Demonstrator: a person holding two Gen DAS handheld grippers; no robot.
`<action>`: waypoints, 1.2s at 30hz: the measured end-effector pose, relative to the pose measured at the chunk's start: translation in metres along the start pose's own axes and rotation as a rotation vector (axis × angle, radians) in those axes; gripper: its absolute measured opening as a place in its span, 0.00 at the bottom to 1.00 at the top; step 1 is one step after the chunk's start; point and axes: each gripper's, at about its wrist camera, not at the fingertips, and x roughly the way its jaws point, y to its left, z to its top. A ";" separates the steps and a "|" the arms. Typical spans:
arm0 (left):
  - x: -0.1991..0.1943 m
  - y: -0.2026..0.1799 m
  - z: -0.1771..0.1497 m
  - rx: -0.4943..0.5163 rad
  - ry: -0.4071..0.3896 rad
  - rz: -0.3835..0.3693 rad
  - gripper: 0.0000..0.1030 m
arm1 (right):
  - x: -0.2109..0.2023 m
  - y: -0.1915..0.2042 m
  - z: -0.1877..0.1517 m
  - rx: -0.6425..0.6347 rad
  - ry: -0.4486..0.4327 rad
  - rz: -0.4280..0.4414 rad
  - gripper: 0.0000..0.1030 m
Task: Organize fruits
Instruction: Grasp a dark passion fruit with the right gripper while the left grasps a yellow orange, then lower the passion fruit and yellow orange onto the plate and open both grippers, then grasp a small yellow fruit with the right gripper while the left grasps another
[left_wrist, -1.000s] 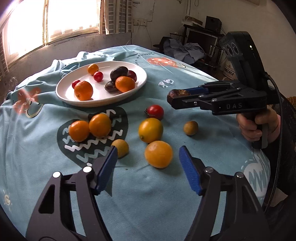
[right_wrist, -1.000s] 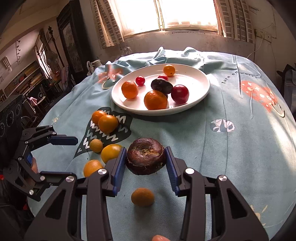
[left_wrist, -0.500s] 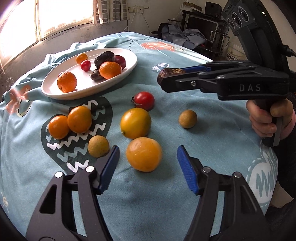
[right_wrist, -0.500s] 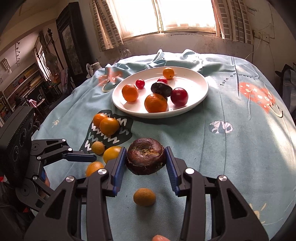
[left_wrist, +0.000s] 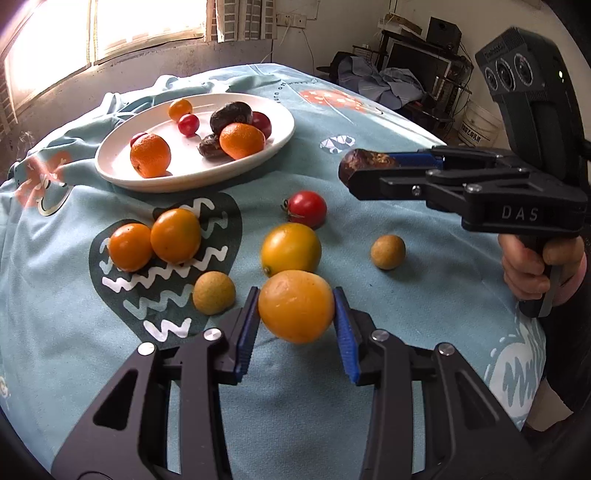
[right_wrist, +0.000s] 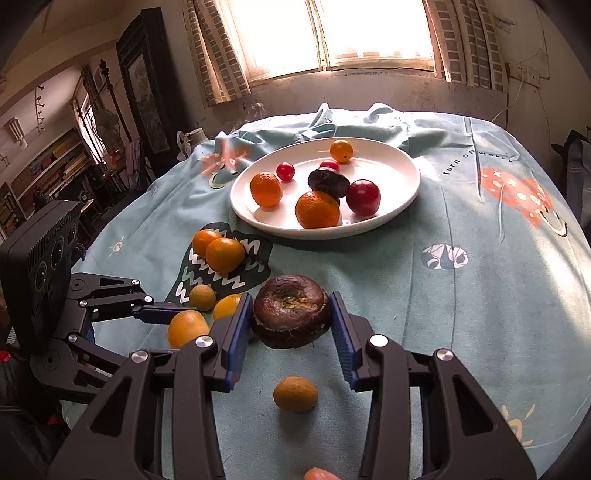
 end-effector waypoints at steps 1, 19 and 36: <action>-0.005 0.004 0.002 -0.012 -0.012 -0.005 0.38 | 0.000 0.000 0.001 0.003 -0.004 0.015 0.41; 0.039 0.108 0.157 -0.212 -0.120 0.231 0.38 | 0.065 -0.049 0.099 0.149 -0.152 -0.110 0.41; -0.004 0.093 0.119 -0.203 -0.184 0.312 0.92 | 0.051 -0.023 0.093 0.064 -0.140 -0.114 0.51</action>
